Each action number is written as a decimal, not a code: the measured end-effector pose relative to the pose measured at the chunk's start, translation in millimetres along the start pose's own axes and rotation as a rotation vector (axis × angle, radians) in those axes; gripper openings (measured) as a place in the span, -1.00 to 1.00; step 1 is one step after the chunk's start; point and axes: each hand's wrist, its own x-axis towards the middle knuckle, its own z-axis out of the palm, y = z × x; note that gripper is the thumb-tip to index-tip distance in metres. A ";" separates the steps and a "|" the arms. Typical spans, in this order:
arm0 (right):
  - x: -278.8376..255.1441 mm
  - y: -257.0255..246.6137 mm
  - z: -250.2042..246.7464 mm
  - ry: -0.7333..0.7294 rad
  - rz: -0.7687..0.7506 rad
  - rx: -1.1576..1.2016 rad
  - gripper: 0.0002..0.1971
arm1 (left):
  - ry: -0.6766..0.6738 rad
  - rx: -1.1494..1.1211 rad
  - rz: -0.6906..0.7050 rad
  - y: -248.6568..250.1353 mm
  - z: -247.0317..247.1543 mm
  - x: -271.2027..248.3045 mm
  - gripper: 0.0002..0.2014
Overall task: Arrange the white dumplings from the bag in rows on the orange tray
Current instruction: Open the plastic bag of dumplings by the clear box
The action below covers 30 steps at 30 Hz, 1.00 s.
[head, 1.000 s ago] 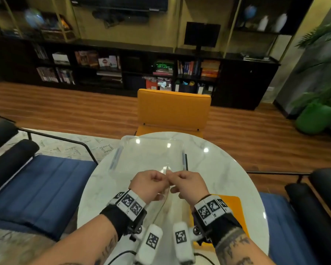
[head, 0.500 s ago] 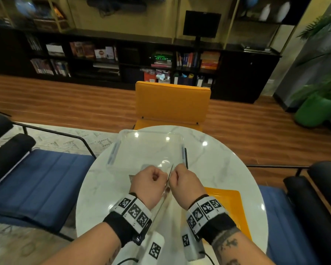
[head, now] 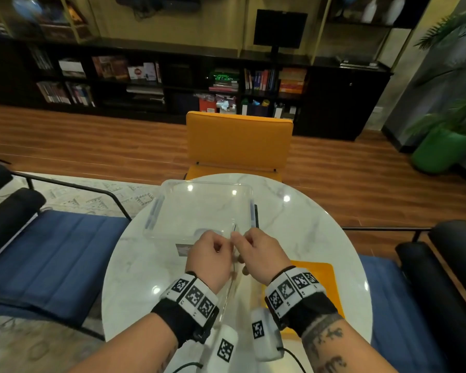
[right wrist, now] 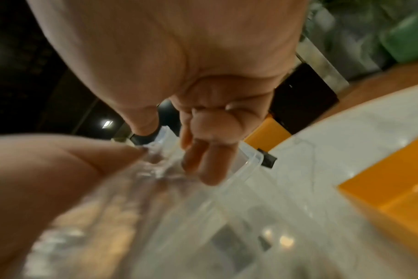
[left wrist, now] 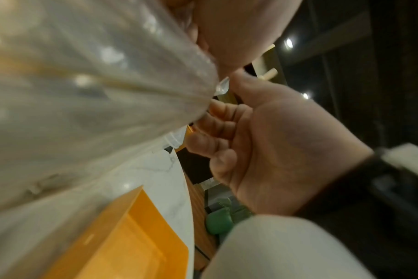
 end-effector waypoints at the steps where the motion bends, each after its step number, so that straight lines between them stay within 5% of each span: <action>1: -2.0 0.9 -1.1 -0.027 0.021 0.027 -0.55 | -0.007 -0.059 -0.030 1.4 0.9 -0.2 -0.89; 7: -9.3 15.2 2.3 0.019 0.013 0.218 -0.74 | -0.097 -0.325 -0.191 0.5 -4.4 -3.7 -0.93; 13: -6.9 20.0 0.2 0.122 0.093 0.151 -0.78 | 0.088 -0.128 -0.055 -2.9 -12.6 4.0 -0.90; 18: -25.0 5.3 7.6 -0.094 0.162 0.433 -0.80 | 0.099 -0.165 -0.045 0.6 -12.0 6.0 -0.94; 21: -27.4 2.8 8.0 -0.101 0.135 0.520 -0.96 | 0.031 -0.174 -0.075 -2.6 -13.5 4.2 -0.87; 26: -21.3 3.1 6.1 -0.059 0.156 0.616 -0.91 | -0.195 0.263 -0.047 -6.2 -20.7 -4.1 -0.73; 30: -19.5 9.3 8.2 0.059 0.170 0.619 -0.91 | -0.155 0.091 -0.086 -2.1 -28.0 1.9 -0.80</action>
